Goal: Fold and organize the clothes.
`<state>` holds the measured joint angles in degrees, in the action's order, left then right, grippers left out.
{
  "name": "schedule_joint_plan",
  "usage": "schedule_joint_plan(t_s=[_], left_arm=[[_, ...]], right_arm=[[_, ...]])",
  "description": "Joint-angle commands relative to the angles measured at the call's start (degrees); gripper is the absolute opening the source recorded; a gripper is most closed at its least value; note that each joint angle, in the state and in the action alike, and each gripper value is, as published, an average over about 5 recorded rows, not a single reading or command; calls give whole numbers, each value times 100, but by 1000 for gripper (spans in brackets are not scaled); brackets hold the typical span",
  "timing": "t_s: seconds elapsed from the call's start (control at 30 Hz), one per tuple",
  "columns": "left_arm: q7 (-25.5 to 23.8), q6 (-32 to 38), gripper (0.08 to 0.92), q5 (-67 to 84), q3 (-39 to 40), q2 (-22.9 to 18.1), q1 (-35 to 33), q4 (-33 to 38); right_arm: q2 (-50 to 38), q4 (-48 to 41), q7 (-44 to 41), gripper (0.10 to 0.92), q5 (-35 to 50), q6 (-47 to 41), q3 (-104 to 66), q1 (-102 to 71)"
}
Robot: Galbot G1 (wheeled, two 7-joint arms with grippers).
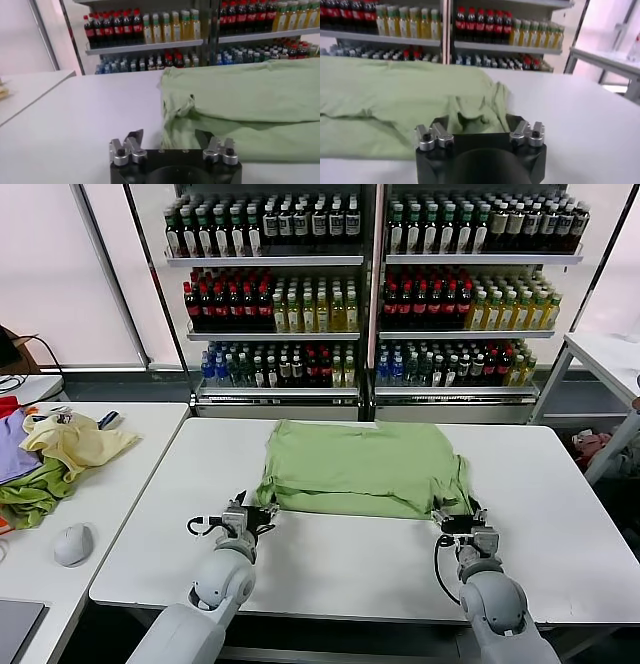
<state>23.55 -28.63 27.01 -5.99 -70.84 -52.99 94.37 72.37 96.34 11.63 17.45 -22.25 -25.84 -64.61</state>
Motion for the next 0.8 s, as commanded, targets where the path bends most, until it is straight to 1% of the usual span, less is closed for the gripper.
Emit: schedule_joint_plan(t_s=[0.03, 0.37, 0.5, 0.6, 0.7, 0.8], left_arm=[[36, -28, 554, 226, 4, -4, 66, -140], [-23, -66, 268, 620, 38, -20, 168, -277], [-62, -78, 152, 829, 26, 8, 154, -294], [-89, -57, 106, 896, -1, 41, 74, -178], [-101, -34, 102, 904, -62, 88, -141, 121], [-99, -27, 102, 878, -185, 155, -538, 617]], right_arm=[[18, -148, 67, 589, 255, -219, -30, -25], [18, -73, 101, 295, 286, -312, -23, -86], [-9, -18, 59, 200, 278, -275, -36, -115], [-43, 43, 19, 174, 267, -250, -43, -147], [-90, 202, -14, 172, 246, -245, -48, -235], [-166, 530, -65, 172, 190, -250, -66, -431]])
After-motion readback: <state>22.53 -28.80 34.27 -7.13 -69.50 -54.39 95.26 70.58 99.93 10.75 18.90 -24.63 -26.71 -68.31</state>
